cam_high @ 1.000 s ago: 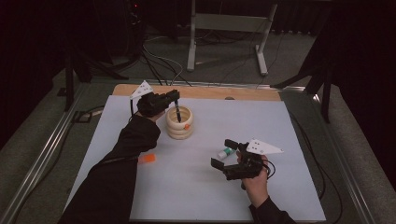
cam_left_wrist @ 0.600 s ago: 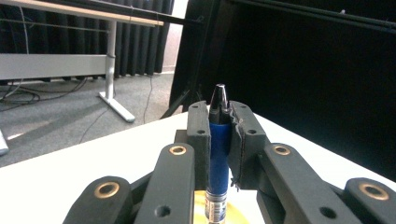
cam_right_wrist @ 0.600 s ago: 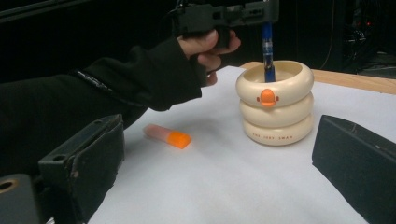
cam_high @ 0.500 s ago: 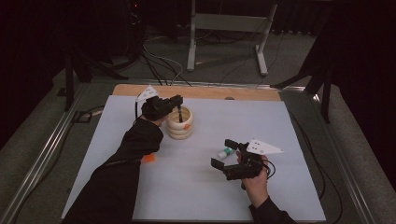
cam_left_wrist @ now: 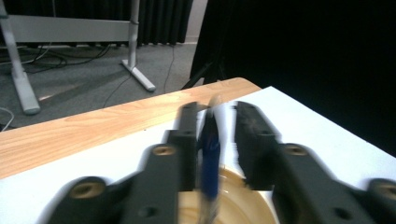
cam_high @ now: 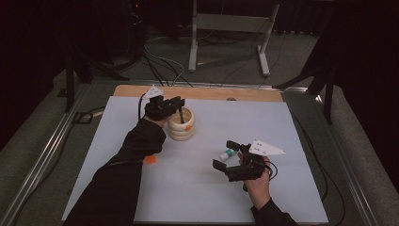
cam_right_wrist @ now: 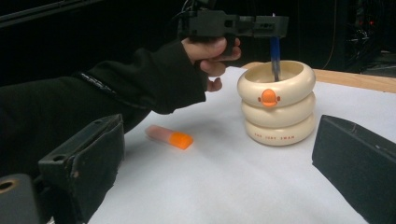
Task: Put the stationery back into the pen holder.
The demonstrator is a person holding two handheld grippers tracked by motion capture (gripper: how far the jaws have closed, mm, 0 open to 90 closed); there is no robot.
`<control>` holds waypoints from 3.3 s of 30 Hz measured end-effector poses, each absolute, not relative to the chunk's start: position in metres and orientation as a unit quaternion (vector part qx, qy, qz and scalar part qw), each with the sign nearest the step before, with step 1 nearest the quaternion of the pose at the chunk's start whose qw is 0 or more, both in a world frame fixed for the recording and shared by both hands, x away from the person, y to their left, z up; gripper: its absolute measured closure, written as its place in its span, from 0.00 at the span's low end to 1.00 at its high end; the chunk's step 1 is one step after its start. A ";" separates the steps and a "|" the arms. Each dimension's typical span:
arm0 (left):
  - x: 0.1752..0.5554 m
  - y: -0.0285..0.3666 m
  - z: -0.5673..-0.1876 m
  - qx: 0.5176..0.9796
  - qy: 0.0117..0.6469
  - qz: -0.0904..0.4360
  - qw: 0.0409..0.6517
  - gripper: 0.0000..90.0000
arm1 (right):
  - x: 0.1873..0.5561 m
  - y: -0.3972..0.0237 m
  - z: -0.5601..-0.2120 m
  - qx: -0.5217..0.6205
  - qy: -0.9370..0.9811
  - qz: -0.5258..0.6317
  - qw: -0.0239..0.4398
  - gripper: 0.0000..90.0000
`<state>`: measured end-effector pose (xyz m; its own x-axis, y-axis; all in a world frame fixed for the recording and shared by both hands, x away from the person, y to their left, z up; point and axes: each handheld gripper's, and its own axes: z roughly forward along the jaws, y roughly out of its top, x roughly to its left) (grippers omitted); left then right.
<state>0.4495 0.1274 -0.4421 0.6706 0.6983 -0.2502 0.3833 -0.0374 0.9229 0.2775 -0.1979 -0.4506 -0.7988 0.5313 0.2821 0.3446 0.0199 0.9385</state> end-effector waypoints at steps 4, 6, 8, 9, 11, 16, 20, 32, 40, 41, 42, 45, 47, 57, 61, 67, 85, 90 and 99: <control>0.447 0.129 -0.435 0.710 0.381 0.133 0.578 0.50 | 0.277 -0.198 -0.450 0.308 0.711 0.629 0.074 0.03; 0.446 0.131 -0.430 0.714 0.375 0.127 0.578 0.39 | 0.277 -0.198 -0.450 0.308 0.710 0.629 0.074 0.03; 0.444 0.134 -0.427 0.715 0.371 0.121 0.581 0.29 | 0.277 -0.198 -0.450 0.307 0.709 0.630 0.074 0.03; 0.443 0.136 -0.425 0.715 0.367 0.120 0.582 0.27 | 0.276 -0.198 -0.449 0.307 0.709 0.630 0.074 0.03; 0.441 0.142 -0.422 0.719 0.353 0.109 0.588 0.20 | 0.276 -0.198 -0.449 0.306 0.709 0.632 0.073 0.03; 0.436 0.151 -0.419 0.730 0.327 0.091 0.593 0.03 | 0.276 -0.199 -0.449 0.308 0.708 0.632 0.073 0.03; 0.430 0.159 -0.419 0.740 0.303 0.086 0.594 0.01 | 0.274 -0.199 -0.449 0.308 0.708 0.631 0.071 0.03; 0.409 0.180 -0.429 0.770 0.233 0.063 0.591 0.01 | 0.271 -0.205 -0.449 0.314 0.703 0.635 0.069 0.03; 0.397 0.194 -0.437 0.775 0.216 0.069 0.590 0.02 | 0.270 -0.205 -0.448 0.312 0.702 0.637 0.069 0.03; 0.396 0.196 -0.438 0.776 0.216 0.069 0.589 0.02 | 0.270 -0.205 -0.448 0.312 0.702 0.637 0.070 0.03; 0.395 0.199 -0.439 0.776 0.216 0.069 0.588 0.02 | 0.270 -0.205 -0.449 0.312 0.702 0.637 0.069 0.03; 0.390 0.207 -0.443 0.774 0.215 0.074 0.592 0.02 | 0.270 -0.205 -0.449 0.311 0.702 0.637 0.069 0.03; 0.387 0.212 -0.446 0.772 0.217 0.071 0.593 0.02 | 0.270 -0.205 -0.448 0.311 0.701 0.638 0.070 0.03; 0.365 0.235 -0.462 0.780 0.202 0.068 0.589 0.02 | 0.270 -0.205 -0.447 0.311 0.700 0.639 0.070 0.03; 0.356 0.243 -0.466 0.785 0.197 0.073 0.582 0.02 | 0.270 -0.205 -0.447 0.312 0.698 0.641 0.070 0.03; 0.346 0.258 -0.471 0.789 0.205 0.091 0.571 0.02 | 0.270 -0.205 -0.447 0.311 0.697 0.642 0.070 0.03; 0.317 0.285 -0.500 0.819 0.228 0.081 0.520 0.08 | 0.270 -0.206 -0.447 0.315 0.695 0.642 0.070 0.03; 0.313 0.287 -0.507 0.833 0.226 0.081 0.499 0.13 | 0.270 -0.206 -0.447 0.315 0.696 0.642 0.069 0.03; 0.312 0.289 -0.518 0.851 0.235 0.082 0.462 0.22 | 0.270 -0.206 -0.448 0.315 0.695 0.643 0.068 0.03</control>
